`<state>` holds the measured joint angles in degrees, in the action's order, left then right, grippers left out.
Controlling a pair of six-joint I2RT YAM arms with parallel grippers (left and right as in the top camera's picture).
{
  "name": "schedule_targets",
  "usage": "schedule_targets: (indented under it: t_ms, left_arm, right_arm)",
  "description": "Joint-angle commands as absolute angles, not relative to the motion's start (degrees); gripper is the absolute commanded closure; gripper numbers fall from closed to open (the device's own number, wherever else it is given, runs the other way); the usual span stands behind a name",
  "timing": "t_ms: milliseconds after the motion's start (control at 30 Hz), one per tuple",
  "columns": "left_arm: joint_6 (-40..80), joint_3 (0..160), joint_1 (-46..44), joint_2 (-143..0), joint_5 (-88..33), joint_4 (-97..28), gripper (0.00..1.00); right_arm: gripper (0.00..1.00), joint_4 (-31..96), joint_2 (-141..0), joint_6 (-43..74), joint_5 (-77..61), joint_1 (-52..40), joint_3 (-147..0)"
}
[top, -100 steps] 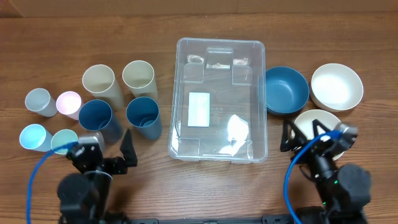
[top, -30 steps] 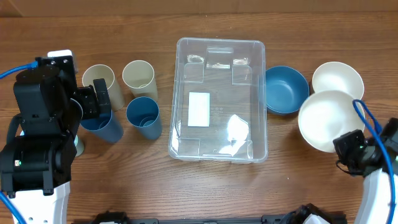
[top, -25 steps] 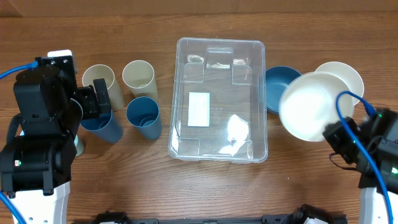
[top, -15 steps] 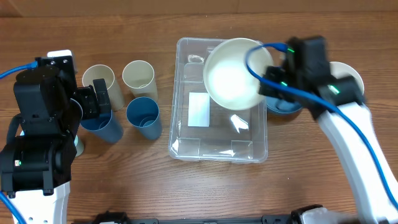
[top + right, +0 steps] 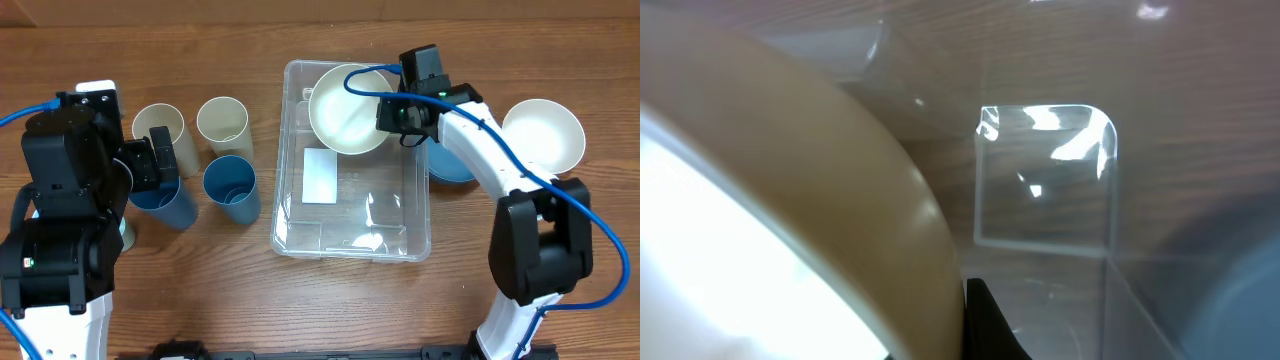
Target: Pack container
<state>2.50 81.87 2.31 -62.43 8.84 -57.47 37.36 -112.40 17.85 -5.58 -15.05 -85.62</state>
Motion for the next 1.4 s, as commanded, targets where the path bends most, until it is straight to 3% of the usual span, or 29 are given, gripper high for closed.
schedule_targets:
  t_ms: [0, 67, 100, 367, 467, 633, 700, 767, 867, 1167, 1367]
  left_arm:
    - [1.26, 82.67, 2.61, -62.63, 9.17, -57.17, 0.00]
    - [1.26, 82.67, 2.61, -62.63, 9.17, -57.19, 0.00]
    - [1.26, 82.67, 2.61, -62.63, 9.17, -57.17, 0.00]
    - [1.26, 82.67, 2.61, -62.63, 9.17, -57.19, 0.00]
    - [1.26, 82.67, 2.61, -62.63, 9.17, -57.19, 0.00]
    - [1.26, 82.67, 2.61, -62.63, 9.17, -57.17, 0.00]
    - [1.26, 82.67, 2.61, -62.63, 9.17, -57.19, 0.00]
    - [1.26, 82.67, 2.61, -62.63, 9.17, -57.19, 0.00]
    - [1.26, 82.67, 2.61, -62.63, 9.17, -57.19, 0.00]
    - [1.26, 82.67, 2.61, -62.63, 9.17, -57.19, 0.00]
    - [1.26, 82.67, 2.61, -62.63, 9.17, -57.19, 0.00]
  right_arm:
    - [0.91, 35.38, -112.60, 17.74, -7.88, -15.16, -87.50]
    - [0.79, 35.16, -112.51, 17.74, -9.52, -15.16, -87.53]
    - [0.78, 35.16, -112.51, 17.74, -10.41, -15.16, -87.53]
    - [0.82, 37.65, -112.51, 17.74, -10.59, -15.16, -87.53]
    - [0.65, 37.78, -111.42, 16.53, -10.61, -15.16, -87.55]
    - [0.62, 40.58, -103.37, 16.01, -10.52, -14.98, -91.29]
    - [0.54, 43.64, -99.22, 16.05, -10.09, -14.04, -94.02]
    - [0.47, 47.11, -94.43, 16.86, -8.47, -10.98, -95.81]
    - [0.44, 50.33, -90.98, 19.14, -7.94, -3.62, -95.88]
    - [0.45, 59.79, -98.04, 27.11, -7.94, 28.49, -94.78]
    - [0.47, 58.33, -109.75, 28.77, -7.99, 35.07, -94.76]
